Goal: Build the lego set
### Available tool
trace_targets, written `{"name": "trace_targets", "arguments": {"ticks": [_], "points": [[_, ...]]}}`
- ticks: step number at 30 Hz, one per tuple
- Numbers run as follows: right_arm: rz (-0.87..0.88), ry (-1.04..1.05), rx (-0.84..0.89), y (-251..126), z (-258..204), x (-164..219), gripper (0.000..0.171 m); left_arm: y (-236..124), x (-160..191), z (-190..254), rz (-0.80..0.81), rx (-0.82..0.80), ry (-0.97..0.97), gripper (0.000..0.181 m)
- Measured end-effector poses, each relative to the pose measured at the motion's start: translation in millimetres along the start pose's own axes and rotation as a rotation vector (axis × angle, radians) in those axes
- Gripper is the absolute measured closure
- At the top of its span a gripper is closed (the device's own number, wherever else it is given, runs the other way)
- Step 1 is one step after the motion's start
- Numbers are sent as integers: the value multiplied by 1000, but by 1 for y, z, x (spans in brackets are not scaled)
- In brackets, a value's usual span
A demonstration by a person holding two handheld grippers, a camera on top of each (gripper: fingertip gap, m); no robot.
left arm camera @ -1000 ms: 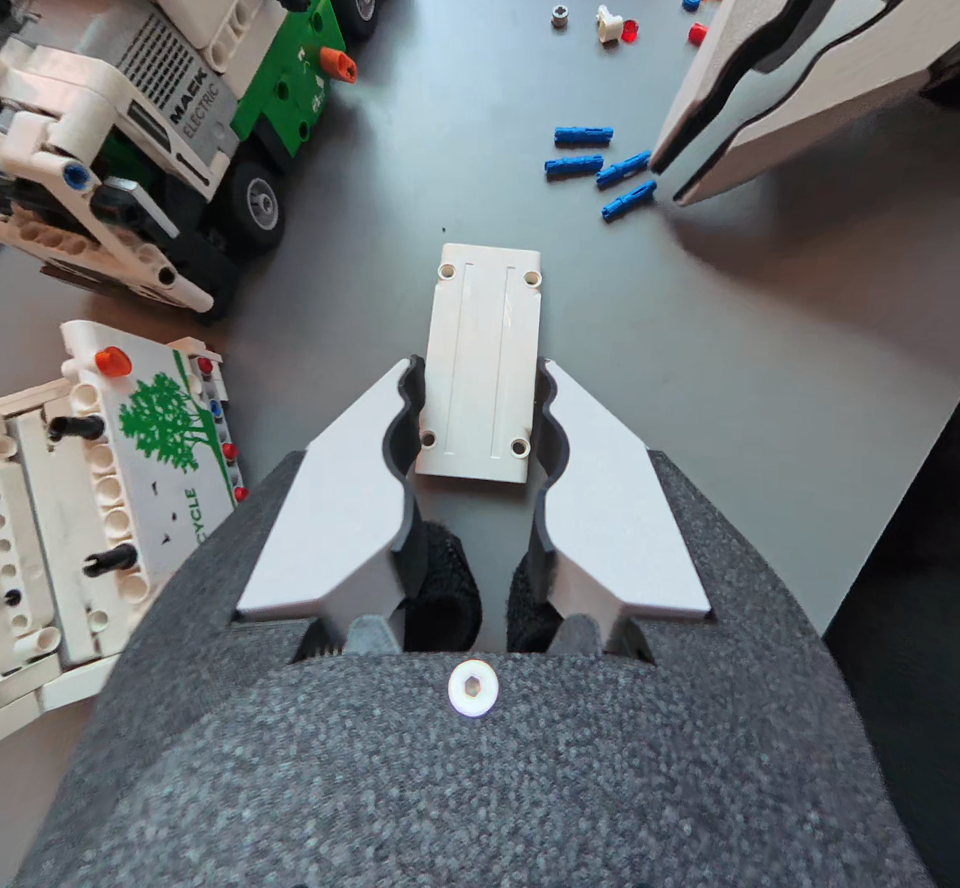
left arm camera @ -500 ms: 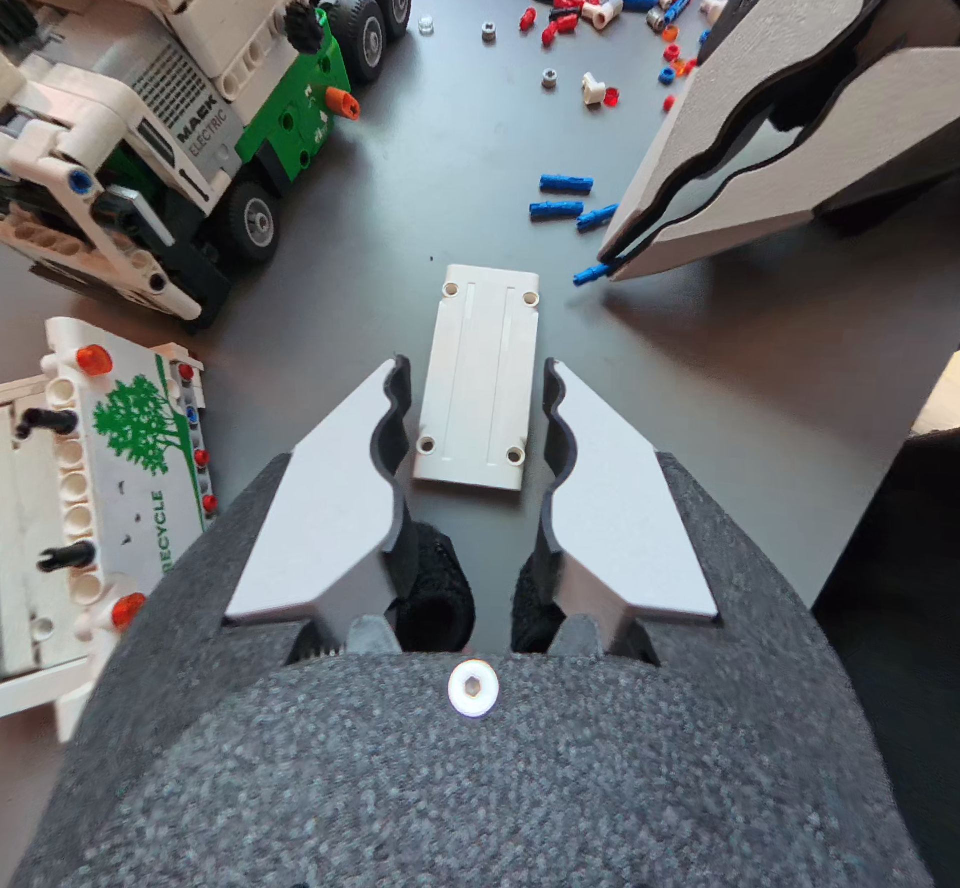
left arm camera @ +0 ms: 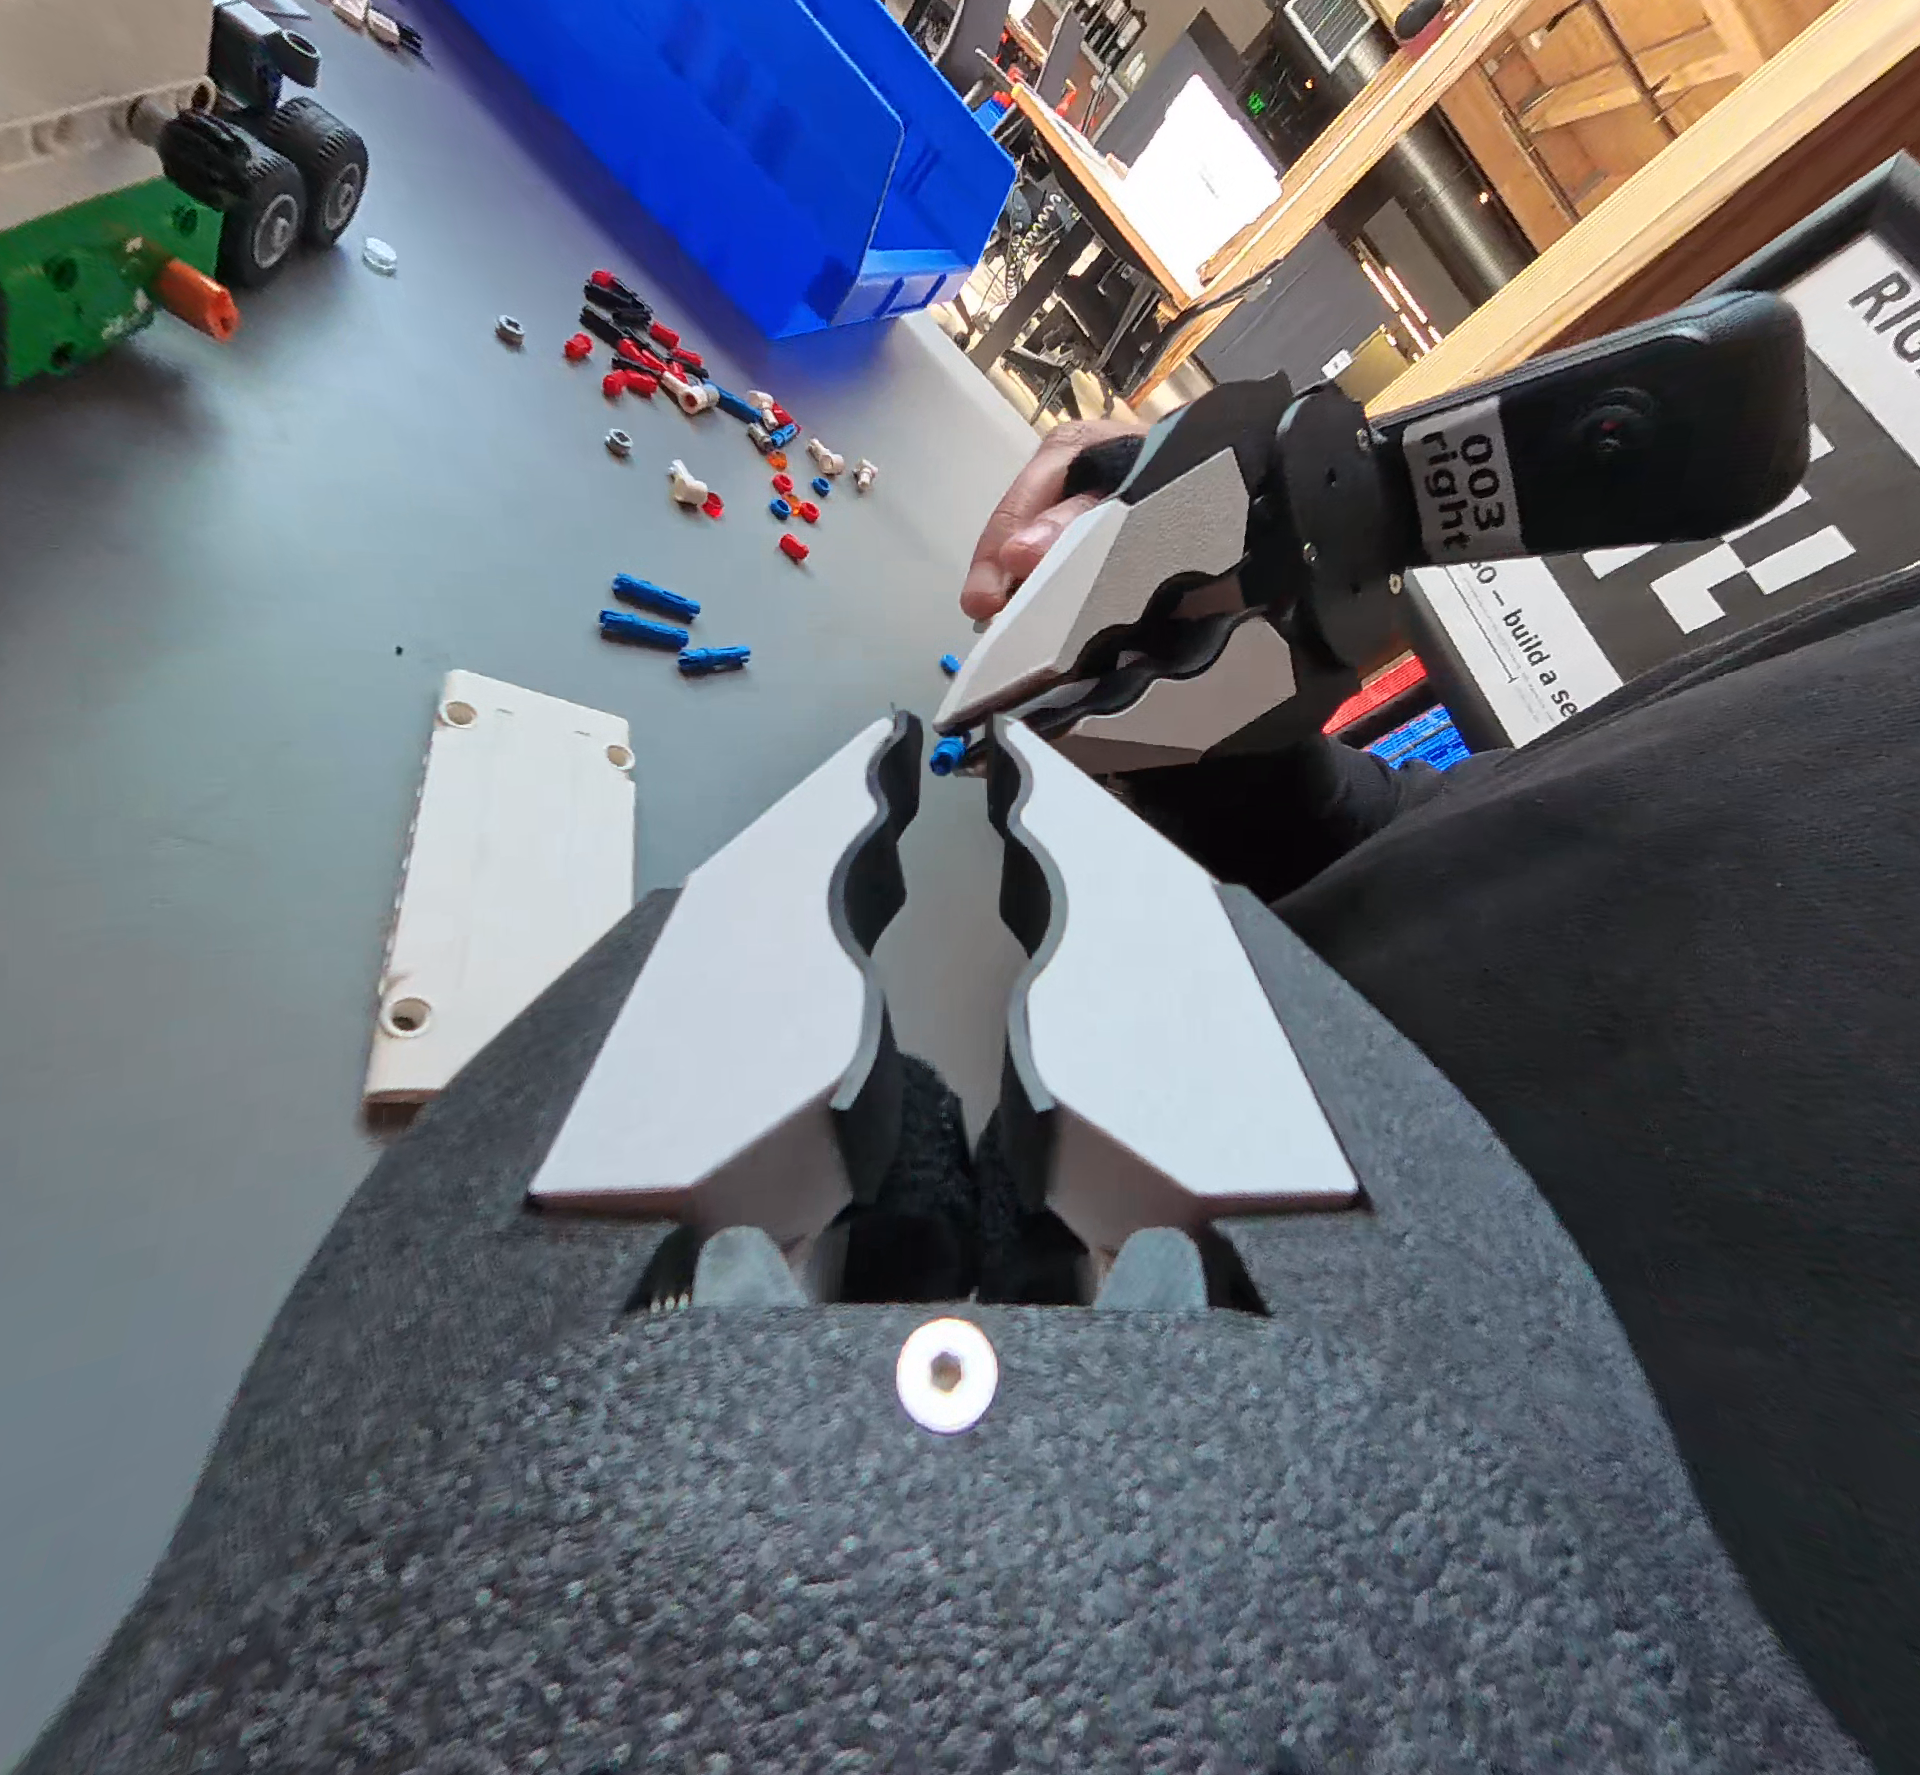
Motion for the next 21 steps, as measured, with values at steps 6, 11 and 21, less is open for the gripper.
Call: {"name": "trace_targets", "arguments": {"ticks": [6, 11, 21], "points": [[106, 0, 22, -4, -2, -11, 168, -3, -5, 5, 65, 125, -168, 179], [206, 63, -10, -13, -2, -24, 168, -7, -13, 13, 157, 231, -238, 177], [219, 70, -59, -20, -5, -24, 168, -7, -13, 23, 159, 232, -183, 171]]}}
Point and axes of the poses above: each gripper's, where its closed fingertips meet, y out along the fingers, x out of its underside, z = x × y across the jaws, the point moved 3 cm from there along -y, back along the fingers, and after that the axes turned 13 degrees about y, right-handed, at the moved point
